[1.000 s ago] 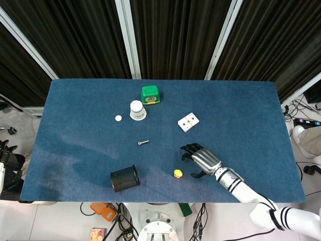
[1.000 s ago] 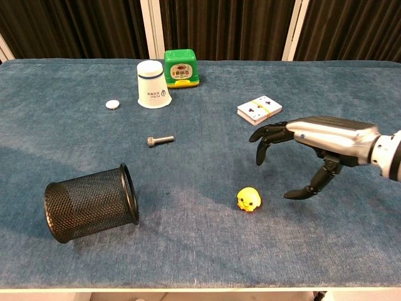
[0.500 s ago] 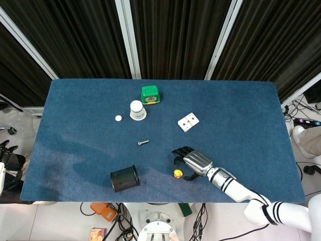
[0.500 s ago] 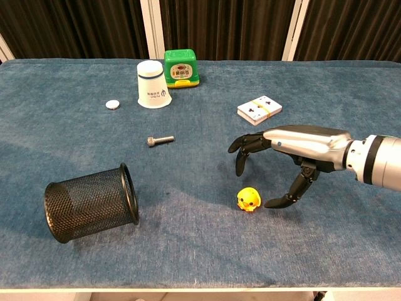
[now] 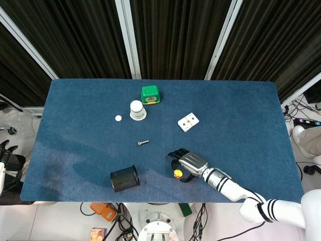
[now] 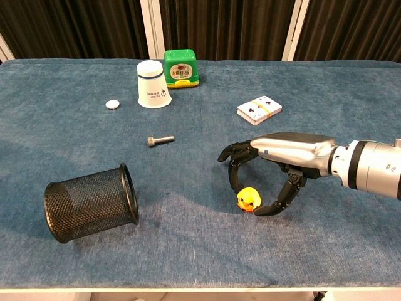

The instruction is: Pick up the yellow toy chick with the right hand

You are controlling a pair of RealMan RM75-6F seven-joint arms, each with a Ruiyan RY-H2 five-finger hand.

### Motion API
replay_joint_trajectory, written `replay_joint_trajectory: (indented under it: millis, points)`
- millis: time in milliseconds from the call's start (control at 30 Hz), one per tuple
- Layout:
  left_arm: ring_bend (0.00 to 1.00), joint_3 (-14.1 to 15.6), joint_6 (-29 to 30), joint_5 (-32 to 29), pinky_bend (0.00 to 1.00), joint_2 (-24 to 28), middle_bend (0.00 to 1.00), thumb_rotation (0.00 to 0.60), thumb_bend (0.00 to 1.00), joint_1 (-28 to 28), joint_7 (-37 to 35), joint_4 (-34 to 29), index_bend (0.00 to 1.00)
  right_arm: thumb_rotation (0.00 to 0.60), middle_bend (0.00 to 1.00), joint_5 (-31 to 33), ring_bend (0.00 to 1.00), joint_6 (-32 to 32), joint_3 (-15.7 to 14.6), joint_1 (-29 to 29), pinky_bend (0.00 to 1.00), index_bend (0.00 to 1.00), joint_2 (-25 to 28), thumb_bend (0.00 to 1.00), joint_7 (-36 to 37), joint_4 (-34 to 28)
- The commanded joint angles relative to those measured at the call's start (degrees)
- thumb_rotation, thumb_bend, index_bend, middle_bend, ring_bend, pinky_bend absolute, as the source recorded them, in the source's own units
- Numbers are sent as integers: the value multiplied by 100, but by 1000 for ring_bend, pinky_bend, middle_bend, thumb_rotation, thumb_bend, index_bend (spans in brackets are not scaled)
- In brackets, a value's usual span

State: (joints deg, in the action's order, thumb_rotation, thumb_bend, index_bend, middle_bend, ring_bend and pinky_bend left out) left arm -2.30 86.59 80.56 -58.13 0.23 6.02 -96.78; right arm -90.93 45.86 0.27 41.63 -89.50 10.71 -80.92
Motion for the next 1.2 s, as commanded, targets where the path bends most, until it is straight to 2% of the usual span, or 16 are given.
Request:
replay_joint_trajectory:
  millis: [33, 267, 467, 667, 967, 1200]
  points:
    - [57, 0, 2, 0, 174, -1, 27, 600, 298, 1, -6, 0, 168, 600, 183, 7, 193, 4, -17, 23, 162, 560, -13, 383, 25, 22]
    - [58, -3, -1, -8, 174, 3, 27, 600, 298, 1, -19, 1, 168, 600, 192, 45, 204, 192, 10, 15, 168, 625, 64, 490, 131, 8]
    - [59, -1, 2, -8, 174, 1, 28, 600, 297, 2, -11, 0, 169, 600, 198, -50, 218, 768, 115, -118, 177, 627, 308, 494, 336, -155]
    - [59, 7, -13, -16, 174, 4, 28, 600, 298, 2, 5, -10, 168, 600, 198, -189, 218, 1566, 267, -364, 187, 626, 834, 494, 334, -556]
    - [59, -2, 6, -28, 174, 1, 27, 600, 298, 8, 12, -15, 168, 600, 200, 50, 218, 1811, 768, -321, 195, 626, 1925, 494, 363, -1312]
    - [59, 0, 27, -19, 174, 0, 19, 600, 298, 18, 8, -20, 169, 600, 209, 94, 218, 2547, 1037, -551, 215, 626, 1896, 494, 204, -1283]
